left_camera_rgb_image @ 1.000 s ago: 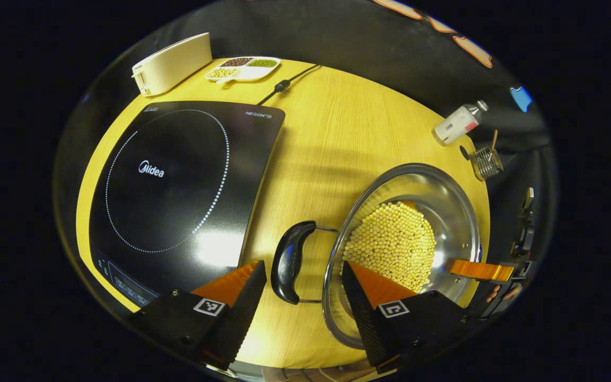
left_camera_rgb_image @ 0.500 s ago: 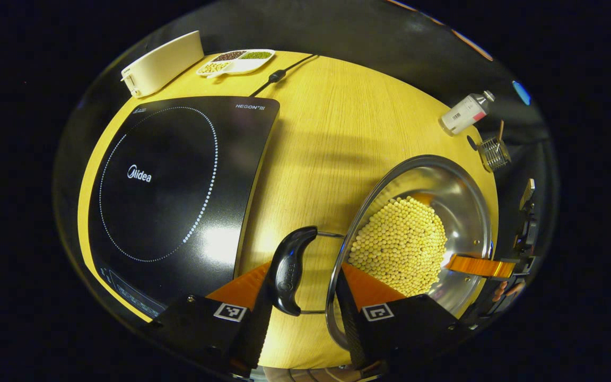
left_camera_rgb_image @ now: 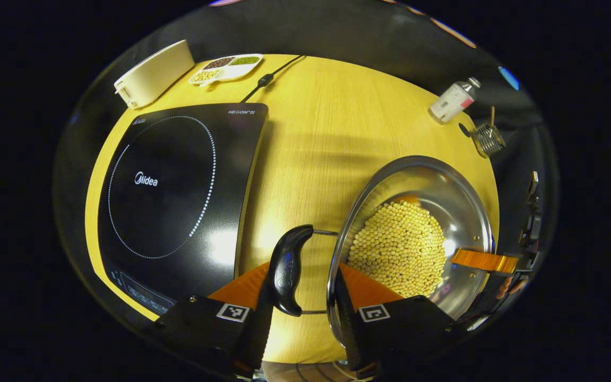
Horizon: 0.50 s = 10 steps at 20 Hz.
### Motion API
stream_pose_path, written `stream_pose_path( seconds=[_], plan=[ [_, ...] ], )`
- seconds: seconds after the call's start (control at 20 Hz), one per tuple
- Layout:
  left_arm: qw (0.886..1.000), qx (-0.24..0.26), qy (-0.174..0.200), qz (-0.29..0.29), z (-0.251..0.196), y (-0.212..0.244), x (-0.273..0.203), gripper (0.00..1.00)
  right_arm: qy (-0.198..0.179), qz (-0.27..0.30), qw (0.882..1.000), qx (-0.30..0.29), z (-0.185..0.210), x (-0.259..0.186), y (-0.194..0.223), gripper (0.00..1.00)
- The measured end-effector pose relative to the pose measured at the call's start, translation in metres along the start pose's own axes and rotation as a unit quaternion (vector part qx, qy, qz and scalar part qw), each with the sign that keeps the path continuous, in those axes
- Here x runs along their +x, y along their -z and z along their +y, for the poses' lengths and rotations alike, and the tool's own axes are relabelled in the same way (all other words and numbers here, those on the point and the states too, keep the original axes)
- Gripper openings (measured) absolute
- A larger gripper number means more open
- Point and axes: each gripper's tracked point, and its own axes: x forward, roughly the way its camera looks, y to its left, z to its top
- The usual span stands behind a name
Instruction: First push the handle of the pot to place it horizontally, then grasp the pot with both hands and set it on the induction cooktop.
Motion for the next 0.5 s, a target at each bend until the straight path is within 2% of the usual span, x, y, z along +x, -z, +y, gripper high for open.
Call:
stream_pose_path(
  seconds=[0.1,0.15,0.45,0.5],
  plan=[
    [1.0,0.002,0.011,-0.002,-0.001,0.002,-0.004,0.63,0.003,-0.008,1.0,0.004,0.0,-0.008,0.006,0.48],
    [1.0,0.002,0.017,-0.001,-0.001,0.003,-0.007,0.59,0.006,-0.013,1.0,0.006,0.001,-0.013,0.008,0.48],
    [0.998,0.026,0.058,-0.015,0.017,0.007,-0.034,0.59,0.029,-0.053,0.998,0.011,0.028,-0.044,0.033,0.48],
    [0.997,0.035,0.066,-0.02,0.023,0.006,-0.04,0.59,0.034,-0.06,0.998,0.014,0.036,-0.049,0.039,0.54]
  ],
)
